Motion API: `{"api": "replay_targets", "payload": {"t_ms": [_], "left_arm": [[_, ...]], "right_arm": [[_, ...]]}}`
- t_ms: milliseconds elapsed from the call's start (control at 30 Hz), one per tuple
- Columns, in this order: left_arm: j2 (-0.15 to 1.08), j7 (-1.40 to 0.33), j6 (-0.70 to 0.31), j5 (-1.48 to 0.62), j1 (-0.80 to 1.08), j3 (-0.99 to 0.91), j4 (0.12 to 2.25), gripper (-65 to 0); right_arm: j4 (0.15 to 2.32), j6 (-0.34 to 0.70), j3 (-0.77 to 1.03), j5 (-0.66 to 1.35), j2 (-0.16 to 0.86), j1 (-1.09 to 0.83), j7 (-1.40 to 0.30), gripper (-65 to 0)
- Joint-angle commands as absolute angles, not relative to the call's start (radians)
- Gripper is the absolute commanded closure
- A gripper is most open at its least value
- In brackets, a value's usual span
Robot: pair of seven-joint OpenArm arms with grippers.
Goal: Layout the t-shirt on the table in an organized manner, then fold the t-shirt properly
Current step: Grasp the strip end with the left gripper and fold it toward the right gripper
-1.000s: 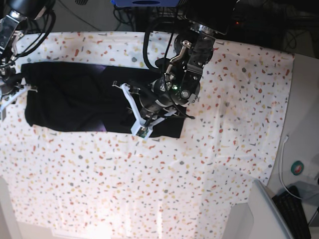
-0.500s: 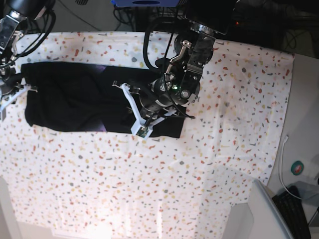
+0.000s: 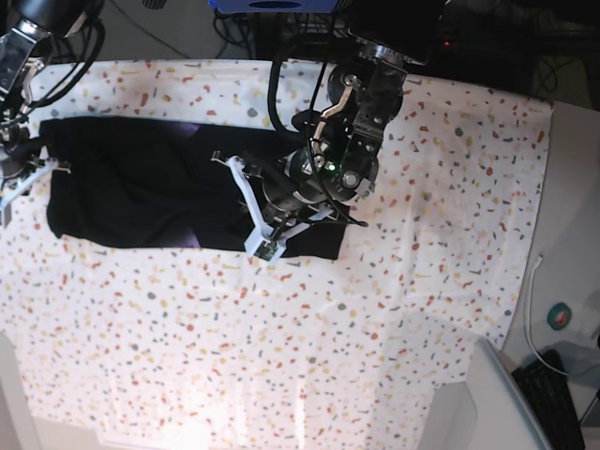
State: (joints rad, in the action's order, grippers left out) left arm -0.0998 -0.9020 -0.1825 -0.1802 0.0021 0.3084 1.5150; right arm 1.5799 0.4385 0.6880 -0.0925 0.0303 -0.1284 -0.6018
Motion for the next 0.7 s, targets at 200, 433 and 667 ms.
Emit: {"api": "replay_targets", "payload": {"t_ms": [200,433,667], "left_arm": [[-0.113,-0.889,-0.189,-0.191,0.001,0.311,1.537,0.0],[-0.113,-0.932,-0.191,-0.193,-0.013,0.311,1.534,0.0],[-0.113,-0.928,-0.191,-0.193,-0.013,0.311,1.526,0.0]], "right_arm": [[1.598,0.44,0.693,-0.087,0.044,-0.117,-0.582,0.0],[1.598,0.44,0.693,-0.087,0.042,-0.117,-0.582,0.0],[1.598,0.44,0.693,-0.087,0.041,-0.117,-0.582,0.0]]}}
